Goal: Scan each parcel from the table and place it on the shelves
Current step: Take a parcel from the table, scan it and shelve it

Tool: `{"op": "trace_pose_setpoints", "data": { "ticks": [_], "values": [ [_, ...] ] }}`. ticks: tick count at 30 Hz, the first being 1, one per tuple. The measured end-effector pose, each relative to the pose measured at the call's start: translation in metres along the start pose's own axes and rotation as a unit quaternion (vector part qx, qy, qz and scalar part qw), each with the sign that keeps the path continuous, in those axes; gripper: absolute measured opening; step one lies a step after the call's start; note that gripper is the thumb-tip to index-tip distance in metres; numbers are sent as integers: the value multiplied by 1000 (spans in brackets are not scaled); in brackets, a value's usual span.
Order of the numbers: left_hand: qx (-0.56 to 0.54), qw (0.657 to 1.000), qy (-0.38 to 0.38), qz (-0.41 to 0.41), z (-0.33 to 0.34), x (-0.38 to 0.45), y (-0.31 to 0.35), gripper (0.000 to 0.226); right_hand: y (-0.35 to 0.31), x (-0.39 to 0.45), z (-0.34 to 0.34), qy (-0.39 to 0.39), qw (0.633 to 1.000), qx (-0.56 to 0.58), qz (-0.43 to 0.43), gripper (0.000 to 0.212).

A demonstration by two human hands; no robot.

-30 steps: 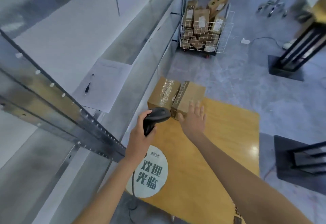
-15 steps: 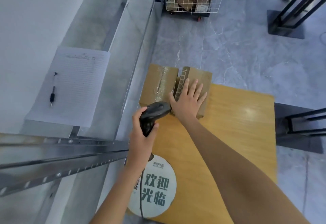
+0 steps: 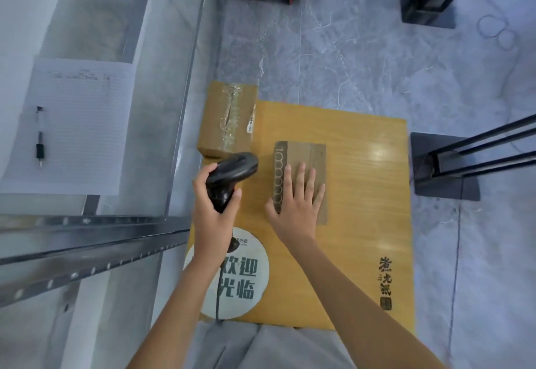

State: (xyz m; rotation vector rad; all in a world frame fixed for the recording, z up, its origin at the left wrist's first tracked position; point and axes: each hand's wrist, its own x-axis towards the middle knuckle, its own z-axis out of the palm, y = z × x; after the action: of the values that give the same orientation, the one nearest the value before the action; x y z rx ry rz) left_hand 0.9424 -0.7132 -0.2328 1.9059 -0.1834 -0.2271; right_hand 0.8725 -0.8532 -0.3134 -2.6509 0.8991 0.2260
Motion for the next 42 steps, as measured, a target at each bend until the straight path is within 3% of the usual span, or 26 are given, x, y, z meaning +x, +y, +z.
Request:
{"op": "trace_pose_setpoints", "data": {
  "ticks": [7,17,23,27,29,32,36,42],
  "values": [
    [-11,1000,3,14,10,-40,11,69,25,-73,1,-42,998,-35,2,91],
    [-24,999,29,-21,14,-95,11,65,39,-66,-8,1,992,122,45,89],
    [-48,997,46,-25,15,-116,16,64,65,-68,-30,-10,960,265,93,90],
    [-41,998,40,-8,18,-120,19,66,71,-72,-41,-13,947,313,75,71],
    [-38,999,39,-2,18,-121,20,66,69,-74,-46,20,956,284,68,67],
    [-38,999,39,1,17,-124,21,64,67,-74,-51,60,985,153,59,78],
    [-46,998,47,0,16,-129,20,62,71,-76,-50,42,999,9,29,68],
    [-53,996,65,-5,13,-132,18,64,78,-76,-43,-4,997,-58,53,101]
  ]
}}
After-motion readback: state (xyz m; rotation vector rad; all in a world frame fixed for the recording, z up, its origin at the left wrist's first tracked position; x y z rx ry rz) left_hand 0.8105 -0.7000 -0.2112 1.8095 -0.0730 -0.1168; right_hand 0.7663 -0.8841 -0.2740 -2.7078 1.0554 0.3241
